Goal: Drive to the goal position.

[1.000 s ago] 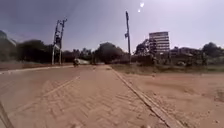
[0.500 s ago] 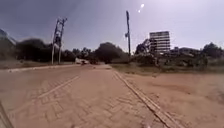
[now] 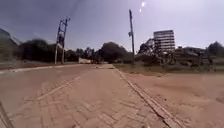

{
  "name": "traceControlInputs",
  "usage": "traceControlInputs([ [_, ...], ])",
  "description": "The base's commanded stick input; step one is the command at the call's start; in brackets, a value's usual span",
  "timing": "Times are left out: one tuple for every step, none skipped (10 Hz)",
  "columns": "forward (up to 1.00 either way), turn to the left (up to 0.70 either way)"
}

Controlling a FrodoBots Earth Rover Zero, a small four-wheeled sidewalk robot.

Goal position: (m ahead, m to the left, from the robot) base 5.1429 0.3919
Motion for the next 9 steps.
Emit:
traceControlInputs([
  [0.3,0.0],
  [0.3,0.0],
  [0.3,0.0],
  [0.3,0.0],
  [0.3,0.0],
  [0.3,0.0],
  [0.3,0.0],
  [0.3,0.0],
  [0.3,0.0],
])
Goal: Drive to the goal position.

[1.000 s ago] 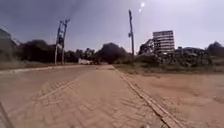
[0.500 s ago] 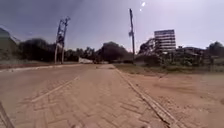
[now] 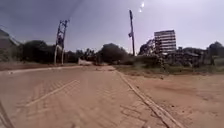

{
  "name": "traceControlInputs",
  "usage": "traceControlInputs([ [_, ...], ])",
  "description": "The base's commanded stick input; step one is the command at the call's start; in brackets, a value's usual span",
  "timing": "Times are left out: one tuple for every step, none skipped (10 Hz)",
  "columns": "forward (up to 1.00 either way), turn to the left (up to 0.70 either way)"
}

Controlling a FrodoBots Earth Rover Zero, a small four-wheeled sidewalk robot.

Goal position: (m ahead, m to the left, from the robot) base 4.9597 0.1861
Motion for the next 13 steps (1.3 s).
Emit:
traceControlInputs([
  [0.3,0.0],
  [0.3,0.0],
  [0.3,0.0],
  [0.3,0.0],
  [0.3,0.0],
  [0.3,0.0],
  [0.3,0.0],
  [0.3,0.0],
  [0.3,0.0],
  [0.3,0.0],
  [0.3,0.0],
  [0.3,0.0],
  [0.3,0.0],
])
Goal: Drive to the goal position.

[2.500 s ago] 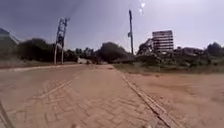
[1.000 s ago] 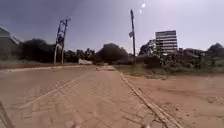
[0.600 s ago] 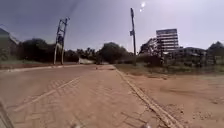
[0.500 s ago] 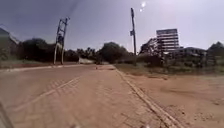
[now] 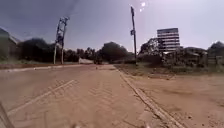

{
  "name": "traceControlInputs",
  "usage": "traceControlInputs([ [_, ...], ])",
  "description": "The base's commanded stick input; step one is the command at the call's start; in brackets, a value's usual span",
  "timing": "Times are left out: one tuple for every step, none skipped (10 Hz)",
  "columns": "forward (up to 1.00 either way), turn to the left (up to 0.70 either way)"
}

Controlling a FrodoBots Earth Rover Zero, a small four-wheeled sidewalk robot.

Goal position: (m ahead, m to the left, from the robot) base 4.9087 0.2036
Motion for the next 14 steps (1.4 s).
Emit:
traceControlInputs([
  [0.3,0.0],
  [0.3,0.0],
  [0.3,0.0],
  [0.3,0.0],
  [0.3,0.0],
  [0.3,0.0],
  [0.3,0.0],
  [0.3,0.0],
  [0.3,0.0],
  [0.3,0.0],
  [0.3,0.0],
  [0.3,0.0],
  [0.3,0.0],
  [0.3,0.0],
])
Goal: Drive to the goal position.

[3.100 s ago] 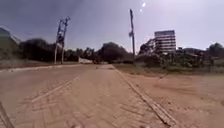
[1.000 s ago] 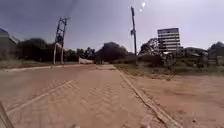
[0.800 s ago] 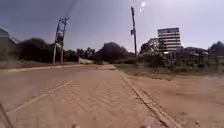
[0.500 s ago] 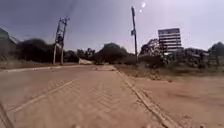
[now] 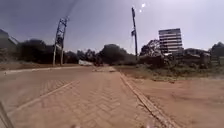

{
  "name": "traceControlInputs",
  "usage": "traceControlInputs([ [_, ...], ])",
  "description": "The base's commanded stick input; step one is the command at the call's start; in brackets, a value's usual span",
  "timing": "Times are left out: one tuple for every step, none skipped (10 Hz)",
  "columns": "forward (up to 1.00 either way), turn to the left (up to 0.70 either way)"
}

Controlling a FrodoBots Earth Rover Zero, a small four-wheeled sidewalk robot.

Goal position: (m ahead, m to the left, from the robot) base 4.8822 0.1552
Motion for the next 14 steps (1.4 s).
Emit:
traceControlInputs([
  [0.3,0.0],
  [0.3,0.0],
  [0.3,0.0],
  [0.3,0.0],
  [0.3,0.0],
  [0.3,0.0],
  [0.3,0.0],
  [0.3,0.0],
  [0.3,0.0],
  [0.3,0.0],
  [0.3,0.0],
  [0.3,0.0],
  [0.3,0.0],
  [0.3,0.0],
])
